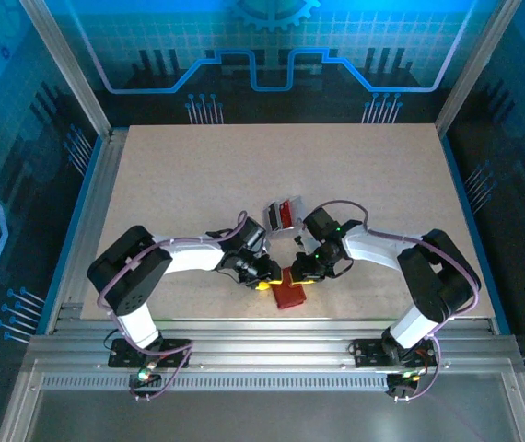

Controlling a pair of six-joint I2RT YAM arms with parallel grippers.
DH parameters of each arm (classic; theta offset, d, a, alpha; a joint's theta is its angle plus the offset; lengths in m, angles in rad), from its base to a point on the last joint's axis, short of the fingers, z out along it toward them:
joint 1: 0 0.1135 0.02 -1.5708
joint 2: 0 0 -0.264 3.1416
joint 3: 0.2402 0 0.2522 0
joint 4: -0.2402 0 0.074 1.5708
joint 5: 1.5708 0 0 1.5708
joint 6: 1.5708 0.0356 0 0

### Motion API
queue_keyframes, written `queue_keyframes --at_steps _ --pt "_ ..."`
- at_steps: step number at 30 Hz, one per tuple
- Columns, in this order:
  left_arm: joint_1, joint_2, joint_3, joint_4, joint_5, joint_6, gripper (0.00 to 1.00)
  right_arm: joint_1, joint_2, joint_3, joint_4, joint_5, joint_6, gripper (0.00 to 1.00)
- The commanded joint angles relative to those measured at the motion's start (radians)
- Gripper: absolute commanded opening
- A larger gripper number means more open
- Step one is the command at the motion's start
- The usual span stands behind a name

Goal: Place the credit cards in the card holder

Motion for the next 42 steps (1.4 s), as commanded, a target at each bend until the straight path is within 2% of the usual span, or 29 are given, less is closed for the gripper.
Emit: queue_keyframes --at_steps 1,4,6,11,14,15,16,18,20,23,25,27,29,32,34,36,38,41,42 --pt "0.053 0.066 0.073 0.041 -0.099 0.054 0.33 0.026 0.047 0.029 0.102 0.019 0.048 0.26" --pt "0.079 0.078 0.12 -0.013 -0.099 0.093 0.35 0.031 0.04 0.033 0.134 0.056 0.076 0.38" --pt "0.091 0.046 0.129 -0.057 -0.121 0.118 0.4 0.031 0.009 0.039 0.127 0.095 0.086 0.46" --pt "0.141 -0.128 0.119 -0.223 -0.234 0.197 0.63 0.022 -0.102 0.098 0.025 0.221 0.075 0.63" --pt "0.186 -0.255 0.127 -0.334 -0.32 0.252 0.8 0.015 -0.169 0.144 -0.056 0.321 0.059 0.77" --pt "0.199 -0.306 0.134 -0.37 -0.366 0.271 0.84 0.012 -0.196 0.157 -0.079 0.366 0.055 0.96" --pt "0.21 -0.365 0.138 -0.395 -0.428 0.293 0.87 0.005 -0.227 0.167 -0.101 0.415 0.05 1.0" --pt "0.232 -0.476 0.125 -0.398 -0.564 0.332 0.99 -0.003 -0.285 0.179 -0.139 0.563 0.025 1.0" --pt "0.26 -0.568 0.074 -0.32 -0.717 0.38 0.99 -0.004 -0.323 0.188 -0.186 0.791 0.014 1.0" --pt "0.285 -0.638 -0.133 0.0 -1.031 0.466 0.99 -0.033 -0.35 0.154 -0.2 1.144 0.07 1.0" --pt "0.293 -0.672 -0.257 0.231 -1.199 0.59 0.99 -0.073 -0.366 0.101 -0.159 1.268 0.096 1.0" --pt "0.315 -0.675 -0.356 0.441 -1.294 0.721 0.99 -0.108 -0.384 0.036 -0.087 1.339 0.09 1.0" --pt "0.364 -0.66 -0.39 0.487 -1.302 0.779 0.99 -0.157 -0.416 -0.05 0.07 1.281 -0.018 1.0" --pt "0.448 -0.605 -0.427 0.527 -1.274 0.765 0.99 -0.249 -0.483 -0.196 0.341 1.103 -0.169 1.0" --pt "0.481 -0.549 -0.491 0.689 -1.268 0.817 0.99 -0.325 -0.533 -0.262 0.464 0.987 -0.23 1.0" --pt "0.51 -0.497 -0.531 0.835 -1.255 0.843 0.99 -0.359 -0.562 -0.322 0.606 0.952 -0.315 1.0" --pt "0.537 -0.457 -0.532 0.907 -1.191 0.852 0.99 -0.384 -0.557 -0.369 0.728 0.933 -0.399 1.0" --pt "0.592 -0.38 -0.521 1.007 -1.091 0.841 0.99 -0.463 -0.49 -0.392 0.809 0.807 -0.416 1.0" --pt "0.625 -0.348 -0.528 1.043 -1.041 0.806 0.99 -0.473 -0.46 -0.402 0.847 0.801 -0.418 1.0"
